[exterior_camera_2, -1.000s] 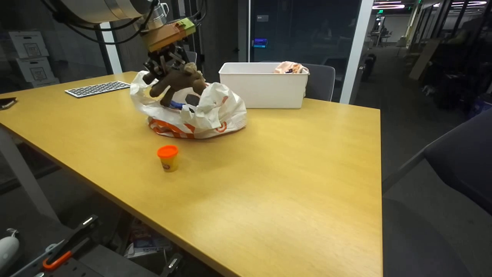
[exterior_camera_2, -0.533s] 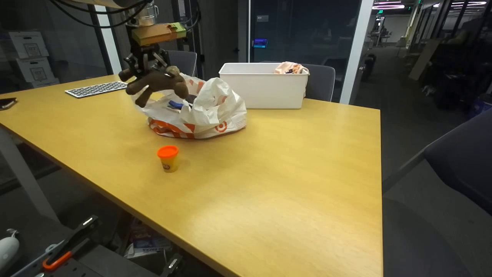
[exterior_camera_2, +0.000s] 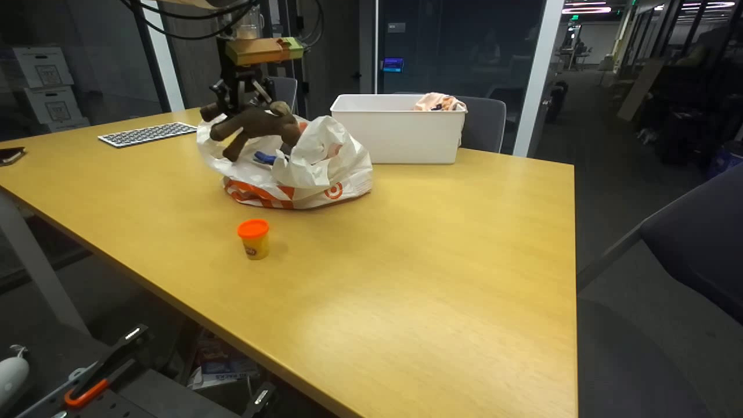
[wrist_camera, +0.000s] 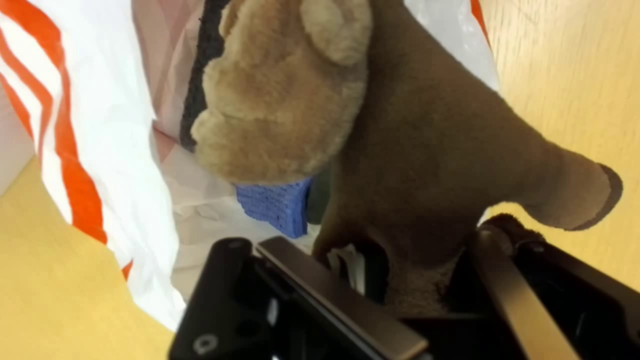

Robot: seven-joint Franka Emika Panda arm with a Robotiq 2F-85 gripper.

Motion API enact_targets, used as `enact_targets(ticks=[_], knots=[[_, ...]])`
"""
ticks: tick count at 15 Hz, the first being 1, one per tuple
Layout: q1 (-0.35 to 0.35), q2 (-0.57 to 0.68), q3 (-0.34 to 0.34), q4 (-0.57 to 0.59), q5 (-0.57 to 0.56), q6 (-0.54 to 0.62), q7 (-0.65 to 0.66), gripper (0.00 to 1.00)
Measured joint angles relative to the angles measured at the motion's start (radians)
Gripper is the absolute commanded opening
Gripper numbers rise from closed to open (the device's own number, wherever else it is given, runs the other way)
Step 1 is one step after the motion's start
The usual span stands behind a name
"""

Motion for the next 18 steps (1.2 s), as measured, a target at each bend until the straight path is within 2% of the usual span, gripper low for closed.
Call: enact_targets(ticks=[3,5,7,9,16,18], knots=[[-0.013,0.078,-0.01,0.06,-0.031,-0.003,0.009,0.09],[-0.014,0.131,-0.021,0.097,-0.11,0.0,0.044,0.11],[-0.014,0.179,-0.028,0.127,-0.186,0.005,0.072,0.36],[-0.014,0.213,-0.035,0.149,-0.249,0.009,0.085,0.43],[-0.034,0.192,-0.036,0.161,-0.271,0.017,0.085,0.96],[-0.043,0.149,-0.035,0.153,-0.266,0.004,0.085,1.0]])
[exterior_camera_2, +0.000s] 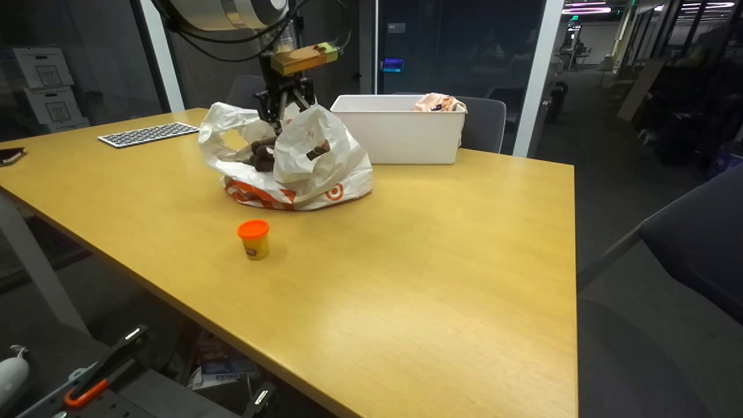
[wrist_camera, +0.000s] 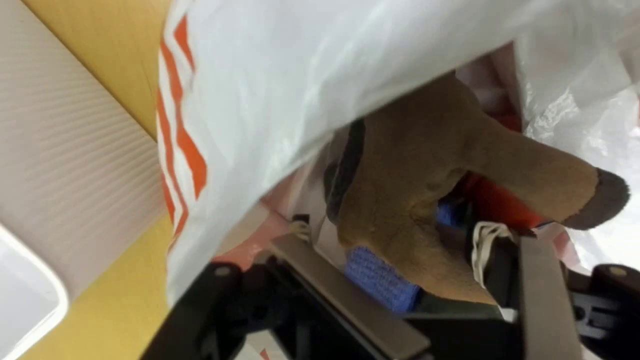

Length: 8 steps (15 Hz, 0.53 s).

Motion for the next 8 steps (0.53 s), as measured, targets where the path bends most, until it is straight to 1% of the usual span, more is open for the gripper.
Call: enact_targets(ticks=[2,4,6,7,8], knots=[[-0.016,-0.057,0.003,-0.011,0.03,-0.076,-0.005,1.0],[-0.041,-0.123,0.0,-0.016,0.09,-0.208,-0.018,1.0],[-0.069,-0.189,-0.023,-0.026,0.135,-0.334,-0.018,1.0],[-0.083,-0.218,-0.04,-0.036,0.153,-0.382,-0.018,1.0],[-0.095,-0.245,-0.059,-0.053,0.157,-0.405,-0.013,1.0]])
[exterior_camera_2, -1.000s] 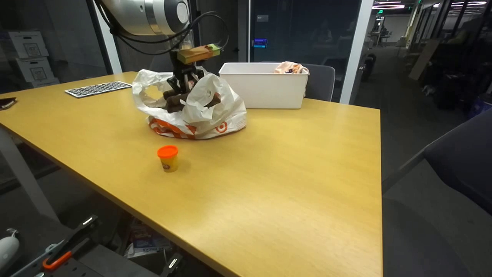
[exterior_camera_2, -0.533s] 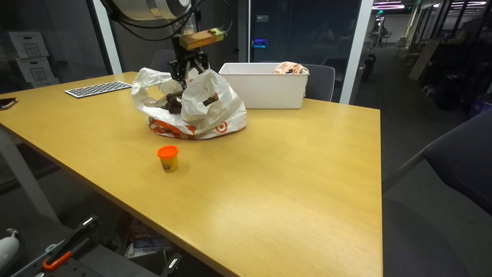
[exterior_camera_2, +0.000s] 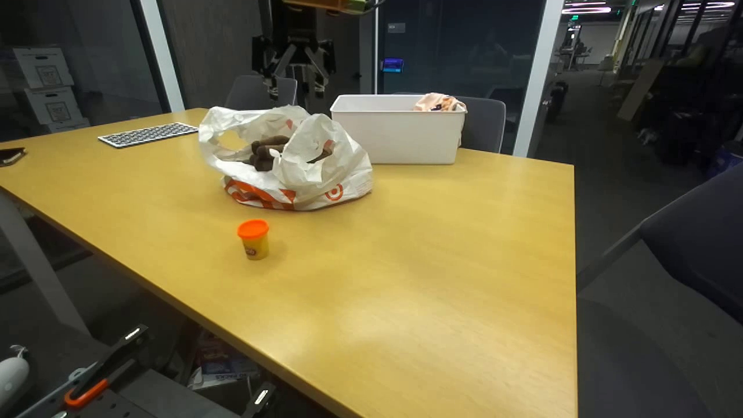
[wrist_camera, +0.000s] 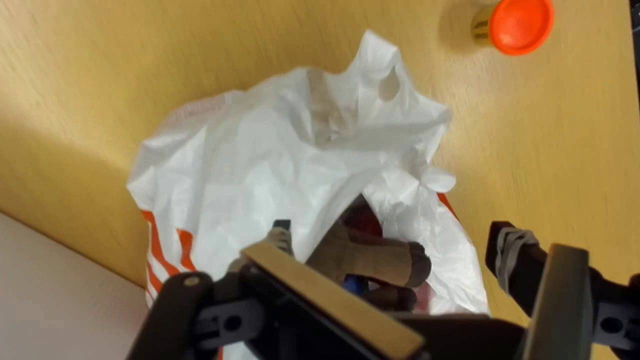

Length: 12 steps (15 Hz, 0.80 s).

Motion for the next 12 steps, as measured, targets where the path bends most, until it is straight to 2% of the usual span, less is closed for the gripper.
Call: enact_targets(ticks=[3,6,9,12], knots=[[-0.022,-0.079,-0.049,-0.074,-0.002,0.061,0.031,1.0],[-0.025,-0.121,-0.056,-0.112,-0.002,0.082,0.043,1.0],[-0.024,-0.113,-0.057,-0.123,0.004,0.079,0.057,1.0],[-0.022,-0.107,-0.057,-0.184,-0.002,0.089,0.176,1.0]])
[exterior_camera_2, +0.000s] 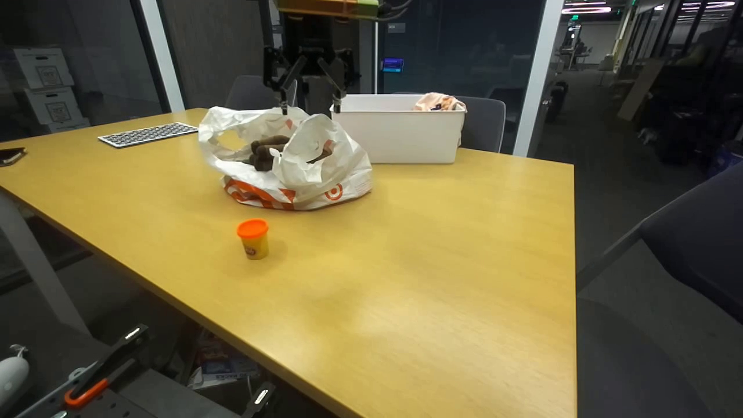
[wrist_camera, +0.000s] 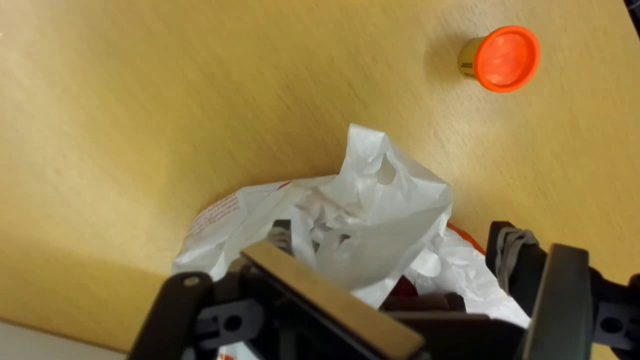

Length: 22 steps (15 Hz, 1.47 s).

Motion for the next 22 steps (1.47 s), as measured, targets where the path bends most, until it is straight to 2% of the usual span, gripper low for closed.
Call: enact_targets(ticks=[7,12,15,22], knots=[[0.028,-0.046,0.002,-0.193,-0.007,0.018,0.124,1.0],[0.037,-0.085,0.002,-0.331,0.01,0.081,0.129,1.0],[0.045,-0.086,0.001,-0.393,0.01,0.16,0.129,1.0],[0.06,-0.078,0.0,-0.476,0.062,0.258,0.101,1.0]])
